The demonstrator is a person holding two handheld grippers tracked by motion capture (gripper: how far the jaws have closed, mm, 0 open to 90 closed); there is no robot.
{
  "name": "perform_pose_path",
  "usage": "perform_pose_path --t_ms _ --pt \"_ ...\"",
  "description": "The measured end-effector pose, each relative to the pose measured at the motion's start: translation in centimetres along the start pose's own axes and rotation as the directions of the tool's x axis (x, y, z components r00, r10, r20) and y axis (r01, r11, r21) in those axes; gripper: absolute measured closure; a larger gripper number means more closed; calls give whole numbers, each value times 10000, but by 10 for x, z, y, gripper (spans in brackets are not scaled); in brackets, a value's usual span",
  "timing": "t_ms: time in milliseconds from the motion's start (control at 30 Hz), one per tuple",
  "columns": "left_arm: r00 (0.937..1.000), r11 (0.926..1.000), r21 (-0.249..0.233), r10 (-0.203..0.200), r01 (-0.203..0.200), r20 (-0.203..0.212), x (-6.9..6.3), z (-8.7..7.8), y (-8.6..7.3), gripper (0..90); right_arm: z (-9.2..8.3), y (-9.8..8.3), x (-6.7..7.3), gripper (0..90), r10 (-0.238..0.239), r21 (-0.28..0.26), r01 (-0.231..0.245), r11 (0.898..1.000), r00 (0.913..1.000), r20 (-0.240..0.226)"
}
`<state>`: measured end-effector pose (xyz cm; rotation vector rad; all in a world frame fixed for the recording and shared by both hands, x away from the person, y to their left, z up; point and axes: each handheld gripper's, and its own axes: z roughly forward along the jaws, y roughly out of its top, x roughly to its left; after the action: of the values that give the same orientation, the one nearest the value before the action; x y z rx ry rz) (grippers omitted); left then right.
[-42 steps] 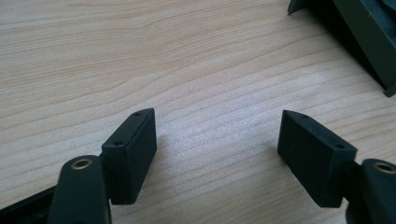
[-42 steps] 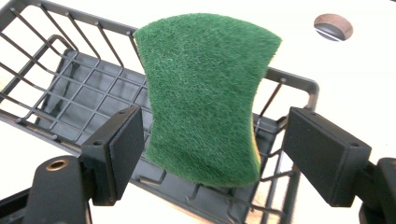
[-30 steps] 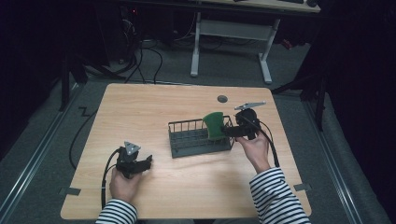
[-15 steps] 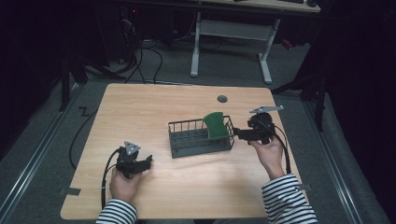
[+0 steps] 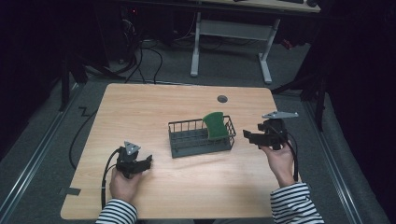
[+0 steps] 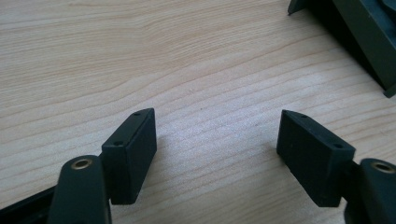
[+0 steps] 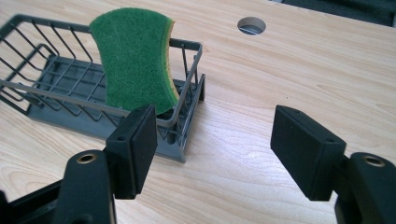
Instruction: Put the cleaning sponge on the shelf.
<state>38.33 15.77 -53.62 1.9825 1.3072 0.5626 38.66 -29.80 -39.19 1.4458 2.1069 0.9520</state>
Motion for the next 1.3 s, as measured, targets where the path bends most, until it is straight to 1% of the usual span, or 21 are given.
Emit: perform_pose_path --t_ms 67,133,167,333,500,700,867,1033,1067,1300 --pt "10000 10000 2 0 0 1 0 0 0 292 -2 -4 -3 322 51 12 -52 10000 10000 76" --pt "10000 10000 -8 -6 6 -8 0 0 0 292 -3 -7 -6 323 202 25 -202 9998 9998 96" --pt "10000 10000 -8 -4 4 -10 0 0 0 292 -4 -9 -8 324 185 24 -186 9998 9997 156" --pt "10000 10000 -3 -2 2 -10 0 0 0 292 -10 -16 -14 332 391 -199 -388 9991 9991 183" --pt "10000 10000 -4 -3 3 -12 0 0 0 292 -13 -26 -21 336 571 -261 -565 9981 9980 255" --pt "10000 10000 -5 -6 6 -11 0 0 0 292 -16 -38 -29 340 942 -404 -931 9948 9952 261" --pt "10000 10000 -3 -5 5 -14 0 0 0 292 -19 -48 -34 340 1181 -676 -1161 9909 9927 263" --pt "10000 10000 3 -2 2 -2 0 0 0 293 -19 -56 -38 341 1264 -785 -1238 9892 9916 281" --pt "10000 10000 3 -3 3 -5 0 0 0 292 -18 -62 -39 340 1362 -759 -1335 9881 9901 325" --pt "10000 10000 4 -4 4 -5 0 0 0 292 -14 -77 -43 340 1603 -748 -1572 9847 9863 378"
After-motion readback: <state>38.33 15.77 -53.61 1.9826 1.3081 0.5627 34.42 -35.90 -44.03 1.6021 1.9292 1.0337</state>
